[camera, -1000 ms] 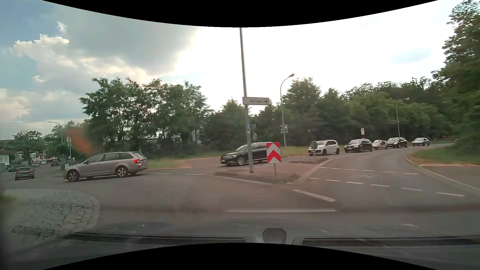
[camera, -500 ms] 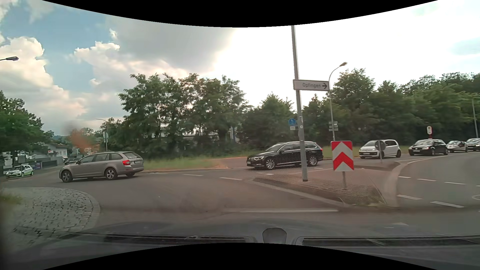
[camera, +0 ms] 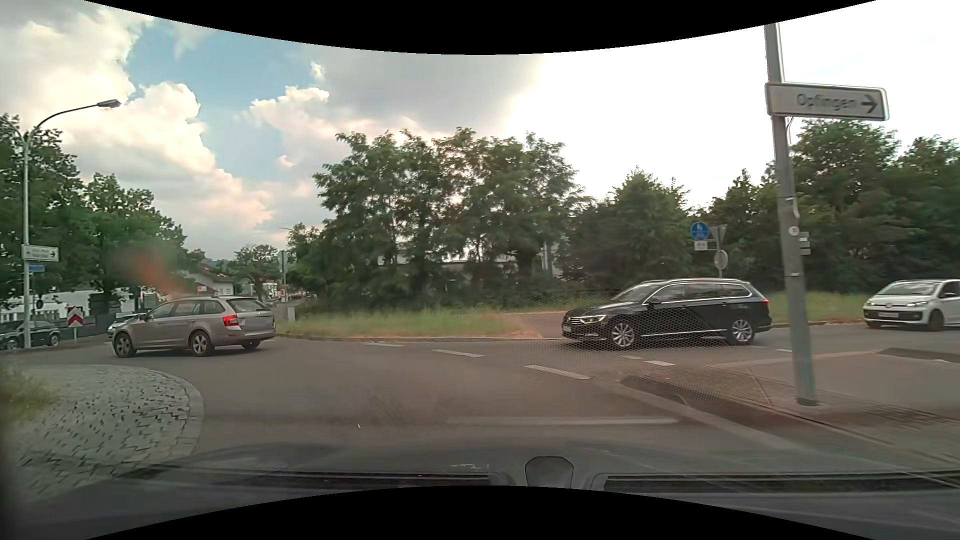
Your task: Follow the waypoints while adhering to traffic rules and regulations
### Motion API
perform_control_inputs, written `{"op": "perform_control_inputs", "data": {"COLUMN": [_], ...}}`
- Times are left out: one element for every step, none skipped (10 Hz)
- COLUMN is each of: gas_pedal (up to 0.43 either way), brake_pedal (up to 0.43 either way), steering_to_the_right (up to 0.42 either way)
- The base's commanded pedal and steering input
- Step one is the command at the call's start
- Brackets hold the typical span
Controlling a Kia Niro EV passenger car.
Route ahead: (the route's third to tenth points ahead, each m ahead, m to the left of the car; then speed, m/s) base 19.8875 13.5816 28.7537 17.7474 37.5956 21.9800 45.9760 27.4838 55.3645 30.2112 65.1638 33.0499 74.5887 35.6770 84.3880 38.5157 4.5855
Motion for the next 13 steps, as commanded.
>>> {"op": "perform_control_inputs", "data": {"gas_pedal": [0.087, 0.087, 0.098, 0.098, 0.098, 0.11, 0.11, 0.11, 0.11, 0.11, 0.11, 0.11, 0.11], "brake_pedal": [0.0, 0.0, 0.0, 0.0, 0.0, 0.0, 0.0, 0.0, 0.0, 0.0, 0.0, 0.0, 0.0], "steering_to_the_right": [-0.336, -0.334, -0.327, -0.319, -0.313, -0.316, -0.326, -0.331, -0.331, -0.331, -0.331, -0.329, -0.323]}}
